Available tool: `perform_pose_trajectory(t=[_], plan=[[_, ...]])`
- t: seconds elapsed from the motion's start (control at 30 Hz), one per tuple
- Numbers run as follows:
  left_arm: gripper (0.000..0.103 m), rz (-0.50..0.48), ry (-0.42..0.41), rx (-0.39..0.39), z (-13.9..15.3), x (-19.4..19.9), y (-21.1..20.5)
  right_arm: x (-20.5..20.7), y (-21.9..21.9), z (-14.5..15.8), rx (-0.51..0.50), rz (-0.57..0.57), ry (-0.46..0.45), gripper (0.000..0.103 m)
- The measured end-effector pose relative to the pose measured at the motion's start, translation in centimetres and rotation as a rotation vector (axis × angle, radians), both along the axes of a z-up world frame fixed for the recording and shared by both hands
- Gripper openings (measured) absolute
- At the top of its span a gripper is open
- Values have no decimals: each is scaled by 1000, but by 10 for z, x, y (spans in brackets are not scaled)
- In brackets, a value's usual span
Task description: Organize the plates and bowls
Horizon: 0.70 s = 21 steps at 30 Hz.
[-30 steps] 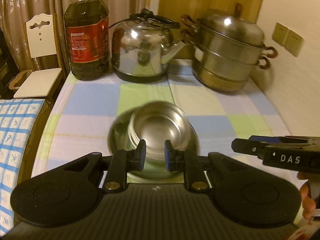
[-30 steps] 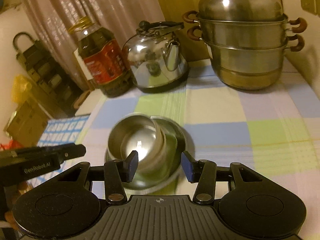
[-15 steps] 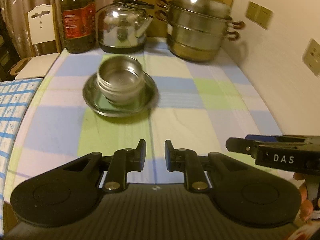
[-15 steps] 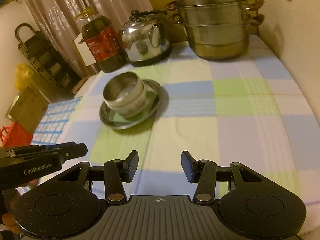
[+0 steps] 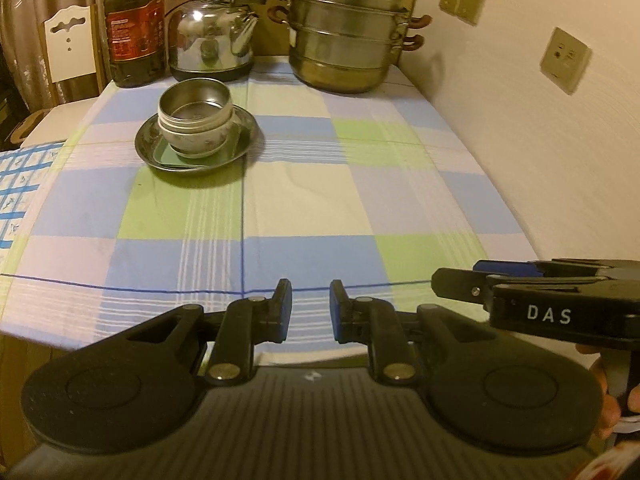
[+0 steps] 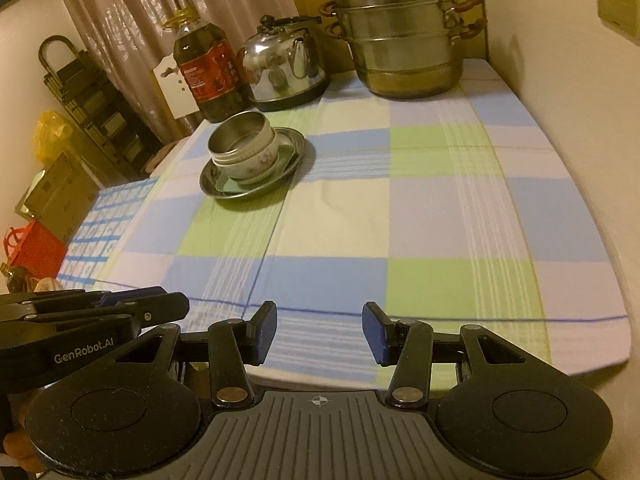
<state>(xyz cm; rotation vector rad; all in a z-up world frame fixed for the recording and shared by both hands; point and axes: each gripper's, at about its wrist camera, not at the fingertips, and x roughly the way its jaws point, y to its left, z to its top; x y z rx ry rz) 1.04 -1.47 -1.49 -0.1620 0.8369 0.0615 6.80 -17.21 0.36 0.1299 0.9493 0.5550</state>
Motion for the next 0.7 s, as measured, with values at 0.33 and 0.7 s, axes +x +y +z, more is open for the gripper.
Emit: perform_pose_trajectory(t=[0.33,0.7], plan=[[17,-17,-20,9,3,-17,-12,-22,-11,5,-10,-3,-27,48],[17,-15,-29,12,4,-33,-10,-33,0,4,-18,17,-27,48]])
